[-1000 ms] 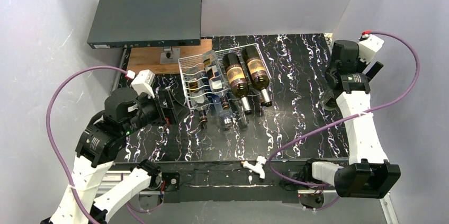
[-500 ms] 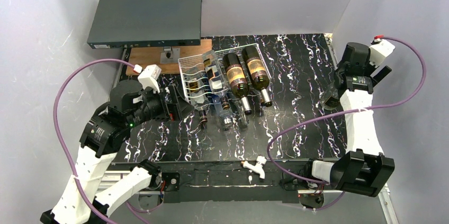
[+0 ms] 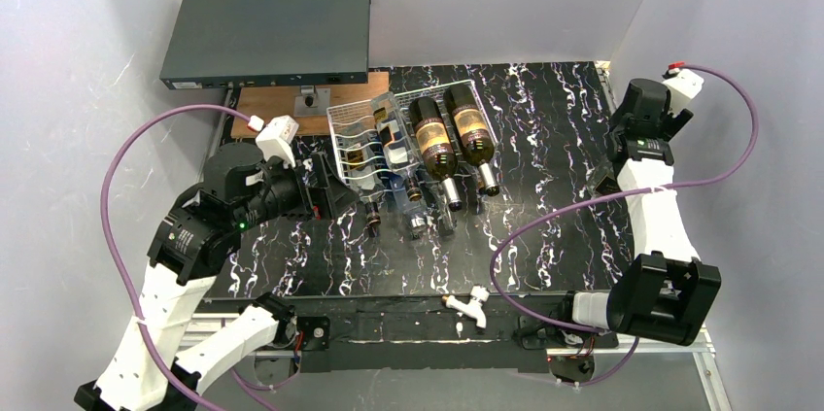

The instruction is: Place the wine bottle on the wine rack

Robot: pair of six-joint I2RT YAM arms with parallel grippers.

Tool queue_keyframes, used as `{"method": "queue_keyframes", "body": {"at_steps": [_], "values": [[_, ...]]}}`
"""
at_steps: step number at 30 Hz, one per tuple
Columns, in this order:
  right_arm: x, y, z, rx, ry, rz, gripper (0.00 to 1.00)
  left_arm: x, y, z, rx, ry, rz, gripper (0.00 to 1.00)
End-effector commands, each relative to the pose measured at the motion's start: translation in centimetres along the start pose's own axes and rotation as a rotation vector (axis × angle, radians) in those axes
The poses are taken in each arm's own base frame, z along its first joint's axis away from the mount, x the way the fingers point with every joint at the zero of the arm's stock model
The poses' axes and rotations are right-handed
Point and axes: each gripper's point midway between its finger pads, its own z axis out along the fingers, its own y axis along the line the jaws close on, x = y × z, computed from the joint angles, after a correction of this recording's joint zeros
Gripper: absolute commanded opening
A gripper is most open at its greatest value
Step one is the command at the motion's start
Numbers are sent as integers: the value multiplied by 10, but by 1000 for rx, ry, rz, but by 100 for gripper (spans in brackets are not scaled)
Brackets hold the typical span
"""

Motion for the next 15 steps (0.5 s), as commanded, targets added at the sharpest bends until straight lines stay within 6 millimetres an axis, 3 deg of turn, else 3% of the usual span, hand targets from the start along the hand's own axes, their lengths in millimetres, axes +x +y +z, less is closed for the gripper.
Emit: {"method": "queue_keyframes", "body": {"at_steps": [1, 9, 15], "values": [[-13, 7, 4, -31, -60, 9, 70, -4, -7, -4, 26, -7, 4, 98], [-12, 11, 13, -41, -64, -82, 68, -9, -11, -3, 32, -8, 8, 98], [-8, 22, 18, -95, -54, -122, 48, -7, -10, -2, 30, -1, 3, 98]]}}
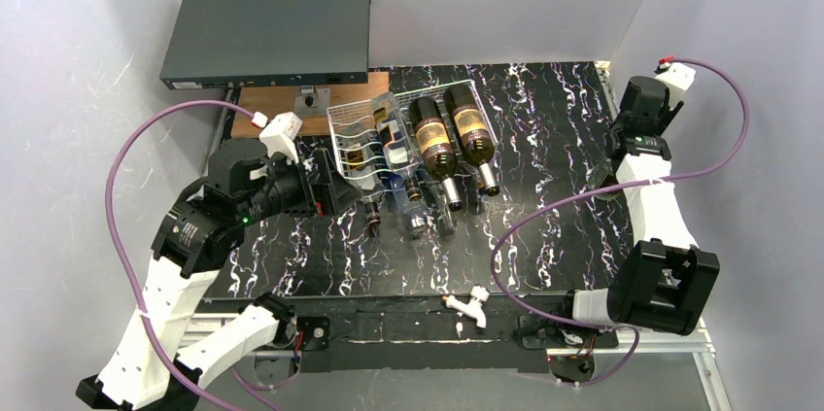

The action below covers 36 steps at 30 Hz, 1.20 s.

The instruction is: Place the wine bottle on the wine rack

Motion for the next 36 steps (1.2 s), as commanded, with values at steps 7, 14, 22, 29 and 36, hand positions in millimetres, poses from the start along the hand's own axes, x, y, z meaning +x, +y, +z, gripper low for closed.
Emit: {"method": "queue_keyframes", "body": {"at_steps": [7, 14, 22, 29, 36], "values": [[-20, 32, -9, -197, -63, -8, 22, -3, -6, -5, 23, -15, 2, 98], [-53, 58, -53, -387, -168, 22, 2, -4, -5, -3, 15, -11, -2, 98], [-98, 79, -115, -540, -267, 56, 1, -2, -4, -5, 13, -18, -6, 98], [-130, 98, -179, -703, -309, 56, 1, 1, 0, -5, 7, -25, -14, 98], [-158, 108, -228, -877, -317, 115, 1, 1, 1, -2, 5, -27, -21, 98]]}}
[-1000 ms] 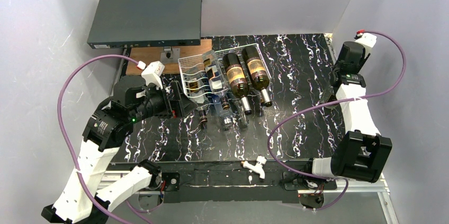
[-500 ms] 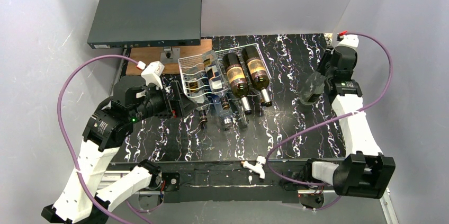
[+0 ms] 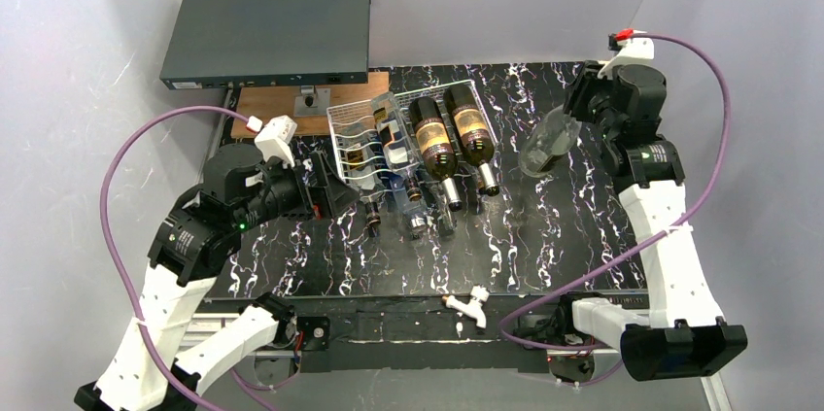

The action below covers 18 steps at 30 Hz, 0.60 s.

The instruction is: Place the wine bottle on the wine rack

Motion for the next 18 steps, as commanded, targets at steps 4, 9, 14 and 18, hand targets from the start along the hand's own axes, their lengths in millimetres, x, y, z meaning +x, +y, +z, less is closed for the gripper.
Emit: {"method": "queue_keyframes", "body": {"at_steps": [4, 9, 14, 18], "values": [[-121, 50, -60, -236, -325, 103, 1, -2, -2, 4, 8, -4, -4, 98], [-155, 77, -74, -370, -364, 130, 1, -2, -1, 4, 7, -6, -7, 98], [-181, 120, -72, -568, -384, 139, 1, -3, -1, 1, 5, -19, -13, 98], [-191, 182, -82, -717, -408, 98, 1, -4, -2, -3, 5, -35, -13, 98]]}}
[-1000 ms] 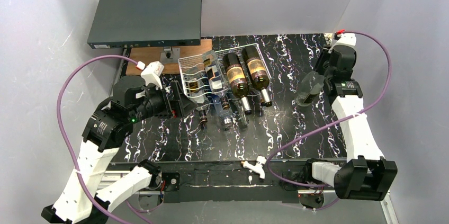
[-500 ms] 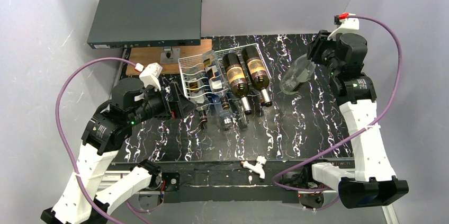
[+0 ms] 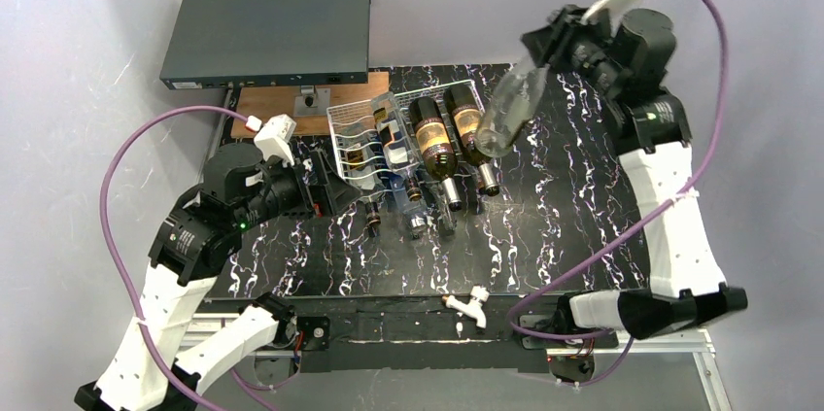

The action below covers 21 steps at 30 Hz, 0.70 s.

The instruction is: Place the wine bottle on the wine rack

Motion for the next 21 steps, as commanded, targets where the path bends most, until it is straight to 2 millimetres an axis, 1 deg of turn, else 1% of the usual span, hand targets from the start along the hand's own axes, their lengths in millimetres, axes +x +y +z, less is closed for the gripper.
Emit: {"method": "queue_keyframes", "body": {"at_steps": [1, 5, 7, 9, 12, 15, 16, 18, 21], "values": [[-81, 111, -5, -332, -269, -49, 1, -3, -1, -6, 2, -31, 4, 98], [-75, 171, 14, -442, -256, -49, 1, -2, 2, -11, -7, -43, -2, 98], [-74, 207, 17, -512, -268, -47, 1, -1, 3, -14, -15, -49, -3, 98], [-67, 237, 23, -564, -279, -40, 1, -1, 6, -18, -26, -61, -3, 98], [-53, 270, 36, -610, -279, -31, 1, 0, 9, -24, -39, -73, -3, 98], [-35, 288, 56, -604, -271, -57, 1, 1, 10, -32, -48, -85, -1, 98], [-26, 294, 64, -601, -265, -68, 1, 1, 11, -35, -51, -90, -1, 98], [-17, 298, 75, -593, -267, -90, 1, 2, 13, -40, -57, -97, -1, 98], [-6, 298, 89, -550, -268, -129, 1, 4, 15, -46, -64, -106, -2, 98]]}}
